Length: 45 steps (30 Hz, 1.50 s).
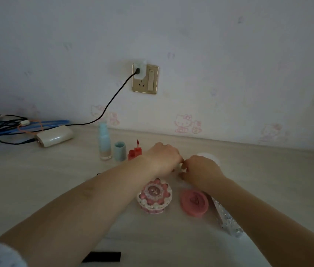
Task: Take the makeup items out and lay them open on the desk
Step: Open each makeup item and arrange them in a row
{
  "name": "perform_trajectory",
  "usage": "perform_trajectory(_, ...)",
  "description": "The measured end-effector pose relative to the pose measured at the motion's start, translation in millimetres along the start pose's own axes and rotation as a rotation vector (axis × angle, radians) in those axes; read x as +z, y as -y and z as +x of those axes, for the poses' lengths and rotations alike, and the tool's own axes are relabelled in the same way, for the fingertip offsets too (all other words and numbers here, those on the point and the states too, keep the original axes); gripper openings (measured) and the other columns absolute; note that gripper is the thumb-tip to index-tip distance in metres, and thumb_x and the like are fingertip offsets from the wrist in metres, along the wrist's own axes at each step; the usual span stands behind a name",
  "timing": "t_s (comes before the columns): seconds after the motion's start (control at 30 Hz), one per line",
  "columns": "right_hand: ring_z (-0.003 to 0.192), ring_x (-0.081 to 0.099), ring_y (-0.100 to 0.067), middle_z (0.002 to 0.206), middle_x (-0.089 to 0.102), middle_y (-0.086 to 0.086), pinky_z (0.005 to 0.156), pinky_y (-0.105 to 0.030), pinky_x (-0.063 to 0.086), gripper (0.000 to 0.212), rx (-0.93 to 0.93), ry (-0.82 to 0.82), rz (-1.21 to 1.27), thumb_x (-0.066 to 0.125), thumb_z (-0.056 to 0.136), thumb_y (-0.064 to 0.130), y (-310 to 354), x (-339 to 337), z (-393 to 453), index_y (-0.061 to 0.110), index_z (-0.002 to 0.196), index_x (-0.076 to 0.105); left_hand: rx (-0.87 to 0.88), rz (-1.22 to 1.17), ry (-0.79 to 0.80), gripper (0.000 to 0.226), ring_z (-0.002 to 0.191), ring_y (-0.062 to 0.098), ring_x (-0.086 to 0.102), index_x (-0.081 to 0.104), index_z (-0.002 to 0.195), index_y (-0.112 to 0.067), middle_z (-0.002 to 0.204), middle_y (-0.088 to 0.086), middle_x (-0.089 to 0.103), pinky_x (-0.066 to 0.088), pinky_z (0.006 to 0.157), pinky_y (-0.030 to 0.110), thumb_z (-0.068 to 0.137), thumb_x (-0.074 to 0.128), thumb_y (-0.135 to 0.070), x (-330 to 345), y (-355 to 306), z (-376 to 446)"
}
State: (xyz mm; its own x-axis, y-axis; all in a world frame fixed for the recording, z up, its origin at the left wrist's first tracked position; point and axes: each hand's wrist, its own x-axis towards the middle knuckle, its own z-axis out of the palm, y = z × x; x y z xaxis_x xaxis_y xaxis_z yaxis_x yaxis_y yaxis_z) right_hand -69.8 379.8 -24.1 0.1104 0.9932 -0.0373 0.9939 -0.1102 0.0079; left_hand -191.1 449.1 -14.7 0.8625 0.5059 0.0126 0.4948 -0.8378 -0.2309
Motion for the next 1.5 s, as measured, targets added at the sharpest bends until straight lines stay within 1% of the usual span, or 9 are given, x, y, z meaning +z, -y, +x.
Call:
perform_trajectory(0.27, 0.108, 0.060, -0.023, 0.117, 0.063, -0.004, 0.087, -0.032, 0.048, 0.034, -0.001, -0.031, -0.030, 0.047, 0.093, 0.032, -1.9, 9.7, 9.0, 0.019, 0.122, 0.059, 0.079, 0.031, -0.099, 0.023, 0.107, 0.022, 0.055, 0.067, 0.107, -0.028, 0.112, -0.003, 0.064, 0.042, 0.089, 0.038, 0.088, 0.054, -0.024, 25.8, 18.2, 22.6)
perform_trajectory(0.47, 0.104, 0.059, -0.024, 0.113, 0.062, -0.006, 0.079, -0.029, 0.044, 0.031, 0.013, -0.051, 0.025, 0.049, 0.090, 0.029, -6.4, 8.6, 0.2, 0.017, 0.118, 0.058, 0.223, 0.157, -0.264, 0.004, 0.066, 0.026, 0.063, 0.064, 0.072, -0.014, 0.065, 0.003, 0.063, 0.052, 0.071, 0.037, 0.072, 0.065, -0.010, 20.5, 15.1, 21.1)
perform_trajectory(0.53, 0.101, 0.059, -0.024, 0.107, 0.063, -0.004, 0.079, -0.030, 0.045, 0.030, 0.020, -0.085, 0.080, 0.049, 0.089, 0.030, -11.0, 7.3, -4.4, 0.017, 0.114, 0.058, 0.255, 0.146, -0.333, 0.016, 0.054, 0.024, 0.060, 0.060, 0.066, -0.014, 0.058, 0.002, 0.059, 0.055, 0.066, 0.037, 0.065, 0.074, -0.007, 19.7, 16.6, 19.6)
perform_trajectory(0.67, 0.086, 0.059, -0.021, 0.084, 0.060, 0.000, 0.067, -0.031, 0.042, 0.028, -0.012, -0.238, 0.237, 0.044, 0.093, 0.042, -21.1, -3.5, -17.8, 0.018, 0.098, 0.060, 0.266, 0.061, -0.529, 0.007, 0.060, 0.023, 0.060, 0.060, 0.076, -0.016, 0.069, 0.000, 0.061, 0.054, 0.076, 0.038, 0.080, 0.065, -0.018, 4.2, 12.6, 9.3)
perform_trajectory(0.77, 0.077, 0.057, -0.016, 0.081, 0.063, 0.006, 0.066, -0.032, 0.041, 0.027, -0.080, -0.312, 0.353, 0.040, 0.096, 0.040, -28.5, -17.8, -37.9, 0.024, 0.098, 0.062, 0.201, -0.024, -0.604, 0.026, 0.067, 0.017, 0.062, 0.061, 0.080, -0.020, 0.075, -0.006, 0.062, 0.051, 0.087, 0.035, 0.086, 0.044, -0.039, -14.2, 11.5, -9.4)
perform_trajectory(1.0, 0.064, 0.052, 0.005, 0.072, 0.056, 0.032, 0.057, -0.009, 0.036, 0.013, -0.192, -0.402, 0.554, 0.054, 0.093, 0.021, -30.9, -39.7, -86.6, 0.030, 0.088, 0.061, -0.014, -0.302, -0.678, 0.029, 0.071, 0.000, 0.055, 0.068, 0.083, -0.027, 0.080, -0.015, 0.065, 0.035, 0.080, 0.023, 0.081, 0.049, -0.049, -38.3, 17.6, -79.6)
perform_trajectory(1.2, 0.082, 0.056, 0.001, 0.077, 0.060, 0.025, 0.069, -0.008, 0.041, 0.020, -0.345, -0.434, 0.472, 0.053, 0.088, 0.031, 4.6, -61.0, -114.1, 0.031, 0.102, 0.067, -0.065, -0.471, -0.761, 0.029, 0.071, 0.000, 0.056, 0.070, 0.082, -0.027, 0.075, -0.018, 0.060, 0.040, 0.075, 0.019, 0.076, 0.057, -0.052, -59.2, 2.2, -140.1)
perform_trajectory(1.37, 0.071, 0.051, 0.006, 0.077, 0.053, 0.026, 0.066, -0.005, 0.037, 0.040, -0.494, -0.459, 0.386, 0.040, 0.086, 0.047, 39.2, -67.8, -124.3, 0.027, 0.102, 0.070, -0.045, -0.372, -0.750, 0.030, 0.068, 0.002, 0.055, 0.074, 0.086, -0.029, 0.072, -0.014, 0.061, 0.031, 0.072, 0.012, 0.079, 0.055, -0.051, -60.5, 0.1, -179.5)
perform_trajectory(1.5, 0.073, 0.059, -0.003, 0.082, 0.065, 0.014, 0.065, -0.020, 0.047, 0.037, -0.541, -0.459, 0.378, 0.041, 0.087, 0.044, 58.8, -64.8, -129.3, 0.027, 0.101, 0.071, -0.076, -0.324, -0.718, 0.028, 0.070, -0.004, 0.044, 0.072, 0.085, -0.030, 0.069, -0.016, 0.057, 0.024, 0.071, 0.012, 0.080, 0.054, -0.050, -54.0, 4.4, -208.2)
